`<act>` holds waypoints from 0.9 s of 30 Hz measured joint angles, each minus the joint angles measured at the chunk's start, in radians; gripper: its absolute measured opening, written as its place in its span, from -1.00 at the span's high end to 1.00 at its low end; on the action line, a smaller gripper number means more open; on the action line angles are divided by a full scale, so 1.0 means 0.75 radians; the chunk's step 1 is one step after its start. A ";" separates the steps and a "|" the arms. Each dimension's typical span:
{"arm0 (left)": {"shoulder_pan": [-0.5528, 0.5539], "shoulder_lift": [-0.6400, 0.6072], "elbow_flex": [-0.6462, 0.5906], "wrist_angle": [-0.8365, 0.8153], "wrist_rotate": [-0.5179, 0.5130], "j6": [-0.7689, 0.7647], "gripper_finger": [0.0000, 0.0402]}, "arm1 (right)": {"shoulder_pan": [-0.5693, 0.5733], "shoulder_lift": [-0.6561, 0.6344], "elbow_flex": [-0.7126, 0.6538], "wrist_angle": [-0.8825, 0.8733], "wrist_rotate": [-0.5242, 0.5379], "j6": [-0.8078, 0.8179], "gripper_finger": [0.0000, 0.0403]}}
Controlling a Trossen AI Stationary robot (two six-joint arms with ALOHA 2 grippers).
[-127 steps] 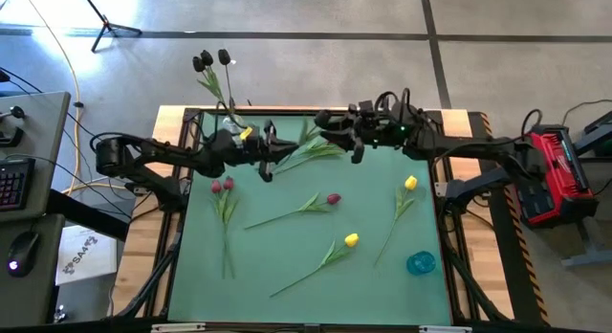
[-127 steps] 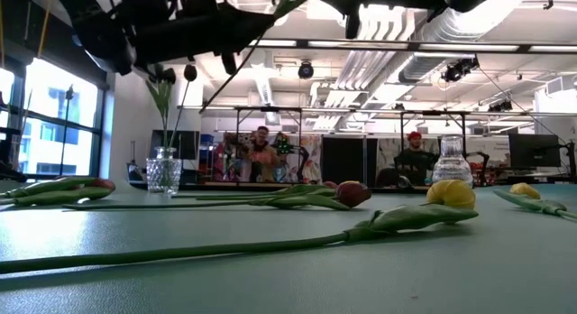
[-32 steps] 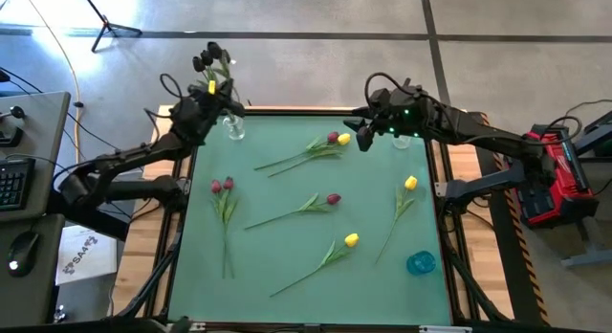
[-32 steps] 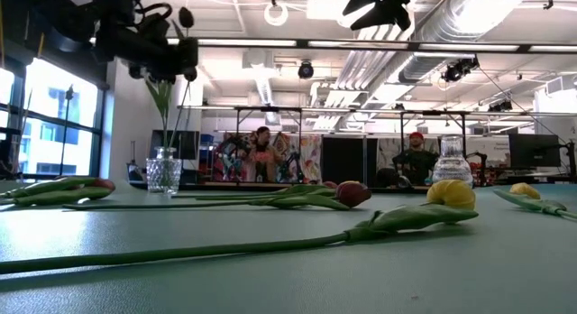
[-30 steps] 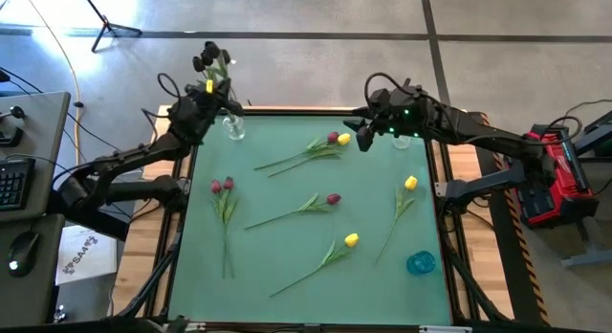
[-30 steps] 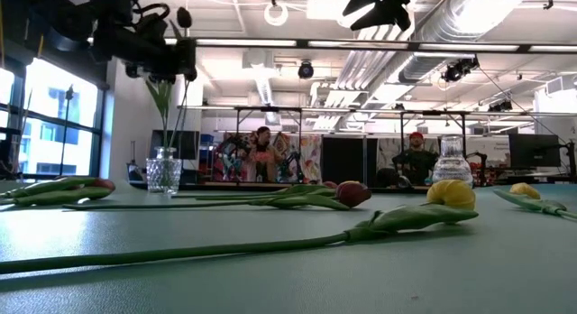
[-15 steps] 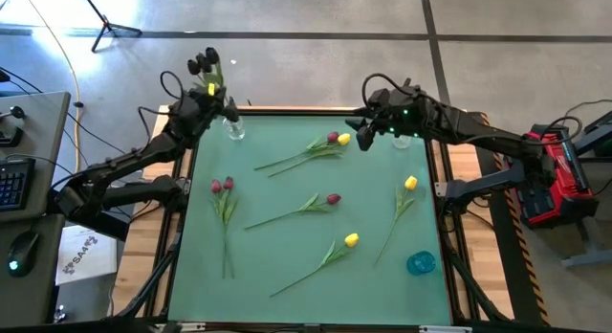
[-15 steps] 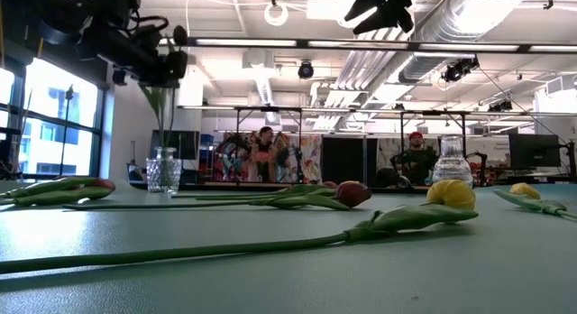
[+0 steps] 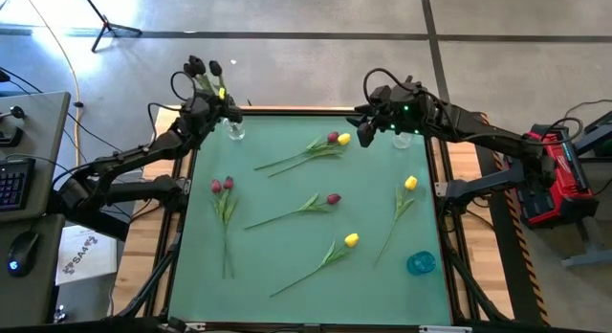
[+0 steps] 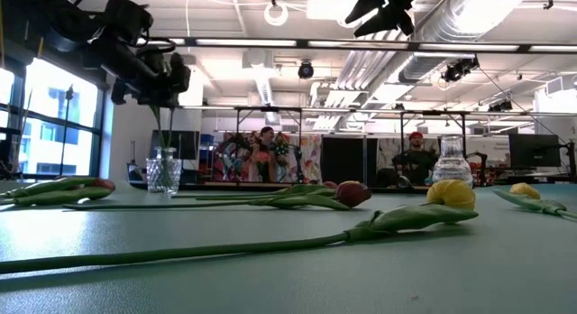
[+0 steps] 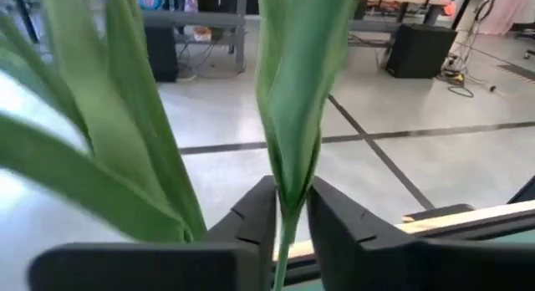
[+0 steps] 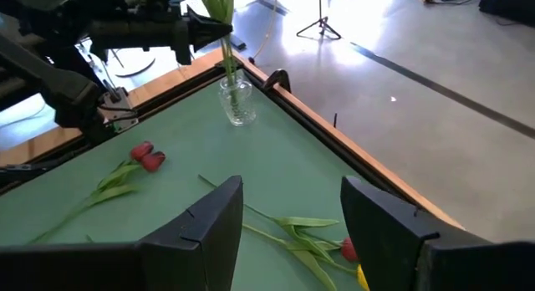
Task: Sort flowers into vase by color
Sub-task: Put the black flower into the left transparent vase
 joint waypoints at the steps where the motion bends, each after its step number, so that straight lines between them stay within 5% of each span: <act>1: 0.000 0.000 0.000 -0.006 0.004 -0.007 0.65 | 0.000 0.000 0.000 0.000 -0.004 0.004 0.06; 12: -0.002 -0.061 0.130 -0.151 0.254 0.002 0.08 | -0.007 0.007 0.000 -0.169 0.033 0.182 0.06; 19: -0.026 -0.121 0.279 -0.467 0.245 0.145 0.01 | -0.036 0.026 -0.098 -0.456 0.073 0.456 0.06; 27: -0.095 -0.197 0.429 -0.715 0.216 0.190 0.01 | -0.033 0.024 -0.337 -0.446 -0.159 0.735 0.06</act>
